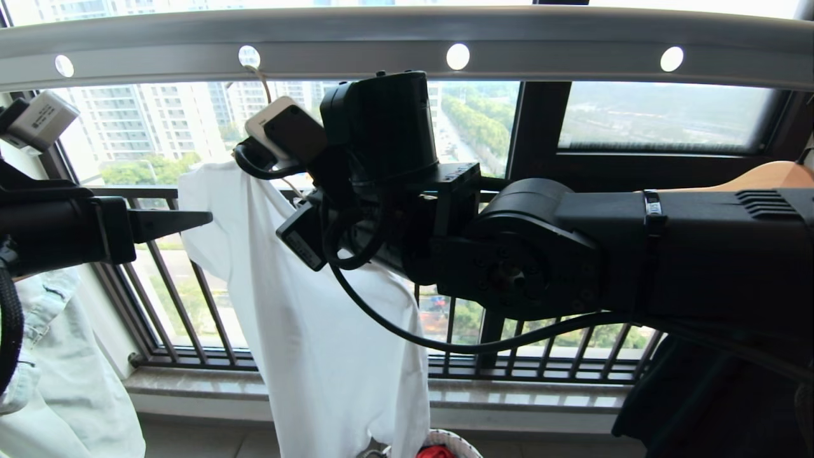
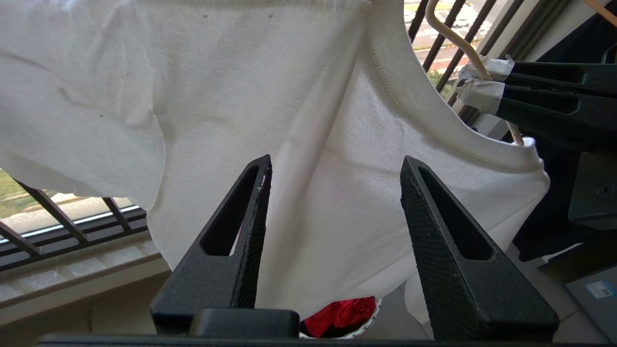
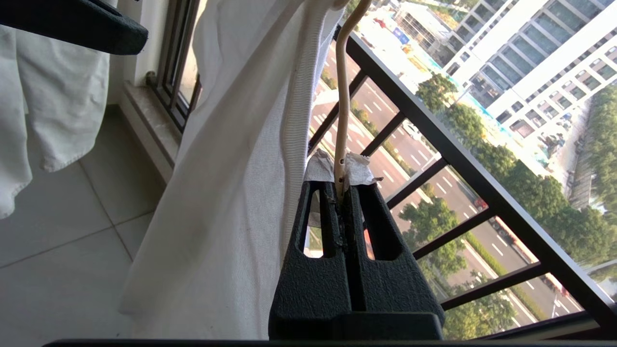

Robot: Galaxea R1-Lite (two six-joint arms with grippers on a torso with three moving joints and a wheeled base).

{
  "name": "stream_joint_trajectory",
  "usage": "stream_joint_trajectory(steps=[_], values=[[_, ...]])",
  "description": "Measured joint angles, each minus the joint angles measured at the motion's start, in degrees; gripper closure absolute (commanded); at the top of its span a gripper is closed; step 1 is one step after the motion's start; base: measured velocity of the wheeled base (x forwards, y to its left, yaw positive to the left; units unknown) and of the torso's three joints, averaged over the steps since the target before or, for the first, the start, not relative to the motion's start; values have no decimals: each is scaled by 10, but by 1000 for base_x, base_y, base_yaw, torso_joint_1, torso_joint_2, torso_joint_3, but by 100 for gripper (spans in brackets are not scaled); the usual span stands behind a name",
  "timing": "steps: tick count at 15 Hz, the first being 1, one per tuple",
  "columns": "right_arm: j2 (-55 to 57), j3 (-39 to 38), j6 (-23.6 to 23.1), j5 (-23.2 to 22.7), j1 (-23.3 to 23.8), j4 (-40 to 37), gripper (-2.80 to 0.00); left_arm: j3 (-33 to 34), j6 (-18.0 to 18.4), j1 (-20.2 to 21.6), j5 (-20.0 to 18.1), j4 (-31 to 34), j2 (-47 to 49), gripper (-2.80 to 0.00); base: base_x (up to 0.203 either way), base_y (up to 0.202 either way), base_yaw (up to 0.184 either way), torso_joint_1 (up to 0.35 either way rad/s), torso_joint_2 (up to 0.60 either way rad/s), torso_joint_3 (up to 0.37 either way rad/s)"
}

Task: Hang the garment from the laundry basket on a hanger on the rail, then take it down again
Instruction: Take the clothes off the clothes rack

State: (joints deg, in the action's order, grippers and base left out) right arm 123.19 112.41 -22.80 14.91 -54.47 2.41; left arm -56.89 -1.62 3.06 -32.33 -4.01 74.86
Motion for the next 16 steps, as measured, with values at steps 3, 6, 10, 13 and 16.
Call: stream_joint_trajectory(steps=[3,6,10,13,16], values=[[0,0,0,-4,0,0,0,-24,-3,-24,2,-7,27,-280,0,0,0,0,0,0],[-2,0,0,-5,0,-1,0,-34,1,-37,5,-13,49,-280,0,0,0,0,0,0],[-6,0,0,-5,-1,-2,0,-41,-1,-47,86,-106,98,-280,0,0,0,0,0,0],[-9,0,0,-5,0,-3,0,-40,-3,-53,109,-140,125,0,0,0,0,0,0,0],[-10,0,0,-5,-1,-3,0,-42,-3,-60,109,-140,139,0,0,0,0,0,0,0]])
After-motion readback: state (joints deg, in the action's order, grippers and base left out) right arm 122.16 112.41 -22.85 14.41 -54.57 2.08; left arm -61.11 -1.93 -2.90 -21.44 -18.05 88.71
